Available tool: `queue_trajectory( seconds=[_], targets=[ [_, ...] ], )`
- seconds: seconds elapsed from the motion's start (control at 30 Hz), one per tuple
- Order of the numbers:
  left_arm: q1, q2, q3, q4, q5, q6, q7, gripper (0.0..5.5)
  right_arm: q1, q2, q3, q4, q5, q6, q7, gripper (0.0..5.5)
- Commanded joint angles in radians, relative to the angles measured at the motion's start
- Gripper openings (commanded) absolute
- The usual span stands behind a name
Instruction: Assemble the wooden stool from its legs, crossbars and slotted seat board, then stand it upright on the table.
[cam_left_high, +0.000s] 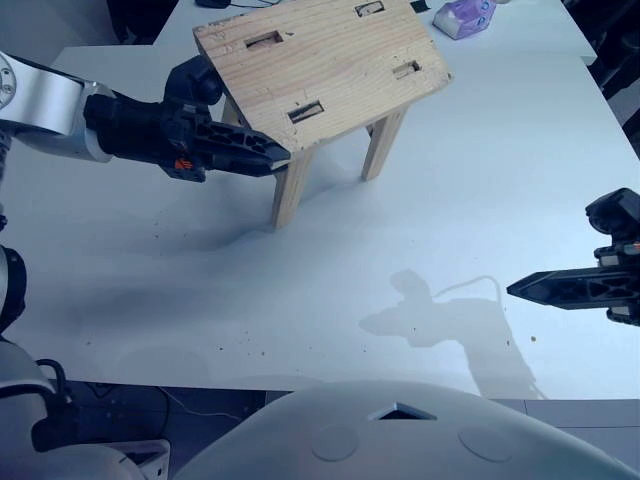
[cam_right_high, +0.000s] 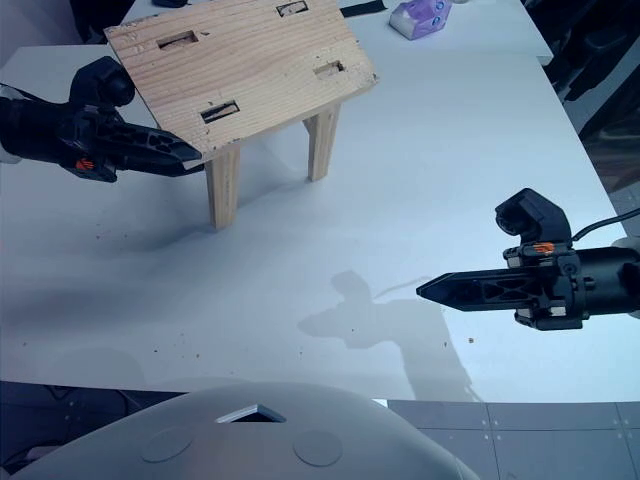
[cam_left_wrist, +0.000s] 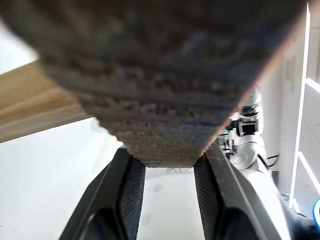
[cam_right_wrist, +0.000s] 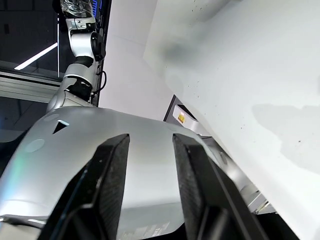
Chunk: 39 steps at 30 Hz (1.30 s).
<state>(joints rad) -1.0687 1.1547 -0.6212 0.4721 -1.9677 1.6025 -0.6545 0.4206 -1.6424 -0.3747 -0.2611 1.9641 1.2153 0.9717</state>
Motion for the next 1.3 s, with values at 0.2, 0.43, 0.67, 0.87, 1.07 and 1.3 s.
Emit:
queue_trajectory(
  seconds=[0.2,0.43,0.67,0.87,1.07,1.3],
  targets=[
    [0.353,0.111,0.128,-0.054,-0.004,-0.048,-0.002,1.47,-0.091,0.055,0.039,-0.005,0.008,0.001,-0.083,1.61],
    [0.612,-0.088,0.540,-0.115,-0.004,-0.207,0.368,2.01,-0.123,0.060,0.067,-0.011,0.008,0.010,-0.093,1.61],
    [0.794,-0.255,0.805,-0.361,-0.005,-0.305,0.571,2.82,-0.091,0.108,0.047,-0.046,0.008,-0.021,-0.141,1.61],
    [1.199,-0.125,0.965,-0.734,0.001,-0.195,0.306,2.82,0.026,0.318,0.008,-0.185,0.008,-0.175,-0.346,1.61],
    [1.360,-0.232,0.954,-0.847,0.624,-0.527,0.179,2.82,0.017,0.641,0.048,-0.280,-0.167,-0.443,-0.733,1.61],
    [1.327,-0.538,0.612,-0.754,1.458,-1.243,0.501,2.82,-0.099,1.037,0.355,-0.130,-1.060,-0.836,-1.032,1.61]
  ],
)
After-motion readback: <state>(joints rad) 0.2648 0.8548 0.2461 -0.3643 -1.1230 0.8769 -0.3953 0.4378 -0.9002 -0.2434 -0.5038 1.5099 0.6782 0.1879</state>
